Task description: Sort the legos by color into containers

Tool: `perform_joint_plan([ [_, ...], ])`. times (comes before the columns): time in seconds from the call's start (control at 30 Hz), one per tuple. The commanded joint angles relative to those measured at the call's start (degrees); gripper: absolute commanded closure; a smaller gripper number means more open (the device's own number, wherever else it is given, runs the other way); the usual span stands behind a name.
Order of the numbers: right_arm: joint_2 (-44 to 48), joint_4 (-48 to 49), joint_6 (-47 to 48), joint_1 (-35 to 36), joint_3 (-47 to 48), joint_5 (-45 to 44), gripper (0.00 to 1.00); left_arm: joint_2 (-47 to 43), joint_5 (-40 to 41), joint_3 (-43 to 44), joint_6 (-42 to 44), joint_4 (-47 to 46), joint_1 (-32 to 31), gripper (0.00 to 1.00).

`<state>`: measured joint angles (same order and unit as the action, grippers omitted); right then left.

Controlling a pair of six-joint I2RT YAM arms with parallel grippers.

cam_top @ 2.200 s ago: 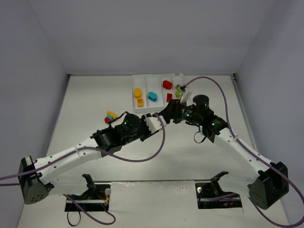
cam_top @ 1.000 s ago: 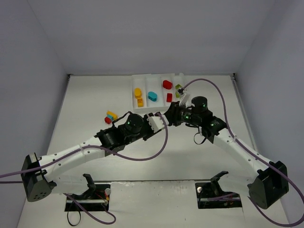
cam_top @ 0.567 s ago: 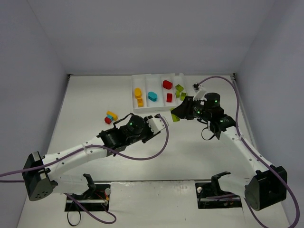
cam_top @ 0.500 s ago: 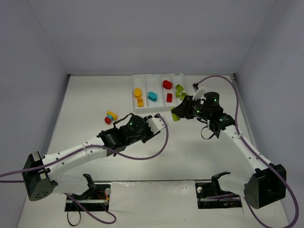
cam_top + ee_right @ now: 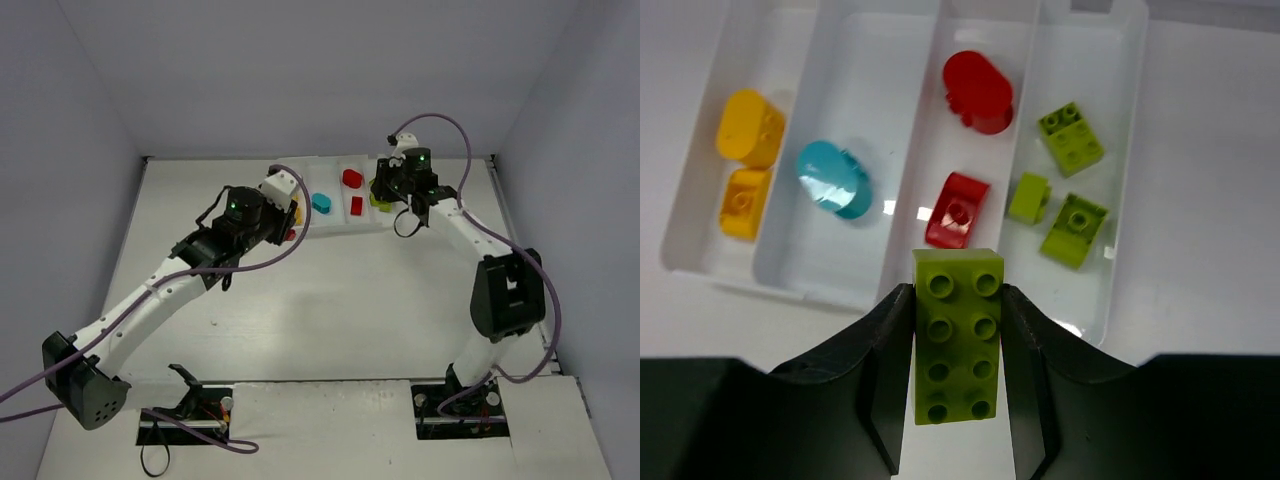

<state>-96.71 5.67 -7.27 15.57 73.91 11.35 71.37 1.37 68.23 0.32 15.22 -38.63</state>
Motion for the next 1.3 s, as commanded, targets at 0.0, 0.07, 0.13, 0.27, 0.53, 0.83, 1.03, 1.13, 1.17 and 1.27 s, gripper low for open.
perform_joint_plan([
  [0.0, -5.4, 5.6, 6.1, -1.0, 7.2, -5.9, 1.0, -0.3, -4.6, 3.2, -4.2, -0.4, 2.6, 1.0],
  [0.07, -10.3, 7.2, 6.8, -1.2, 11.0, -7.7, 1.0, -1.2, -7.5, 0.8, -5.3, -2.3, 4.7, 1.0],
  [0.13, -13.5, 8.8, 9.5, -1.5, 13.3, -8.0, 1.0, -2.7, -8.5, -1.2, -5.0, -4.4, 5.4, 1.0],
  [0.27, -22.9, 11.5, 11.7, -2.3, 21.8, -6.7, 1.0, -4.5, -9.6, -3.4, -4.1, -4.9, 5.8, 1.0],
  [0.53, -34.5, 13.8, 17.4, -3.0, 33.0, -7.6, 1.0, -5.2, -9.3, -4.0, -2.5, -5.0, 5.8, 1.0],
  [0.83, -40.5, 13.0, 17.1, -3.5, 40.5, -5.7, 0.59, -4.3, -10.4, -3.7, -3.2, -5.4, 5.8, 1.0],
  [1.03, -40.4, 12.3, 16.4, -3.9, 41.7, -5.6, 0.29, -4.3, -11.4, -3.9, -3.7, -5.6, 5.8, 1.0],
  [1.13, -37.0, 11.9, 15.2, -3.9, 40.3, -4.4, 0.28, -4.8, -11.9, -4.1, -4.2, -6.1, 5.7, 1.0],
  [1.17, -35.5, 12.0, 14.7, -3.8, 38.3, -3.6, 0.28, -5.0, -12.0, -4.2, -4.4, -6.3, 5.8, 1.0],
  [1.27, -28.4, 12.3, 11.5, -3.7, 32.2, 1.4, 0.3, -5.6, -12.5, -4.6, -4.6, -7.0, 5.8, 1.0],
])
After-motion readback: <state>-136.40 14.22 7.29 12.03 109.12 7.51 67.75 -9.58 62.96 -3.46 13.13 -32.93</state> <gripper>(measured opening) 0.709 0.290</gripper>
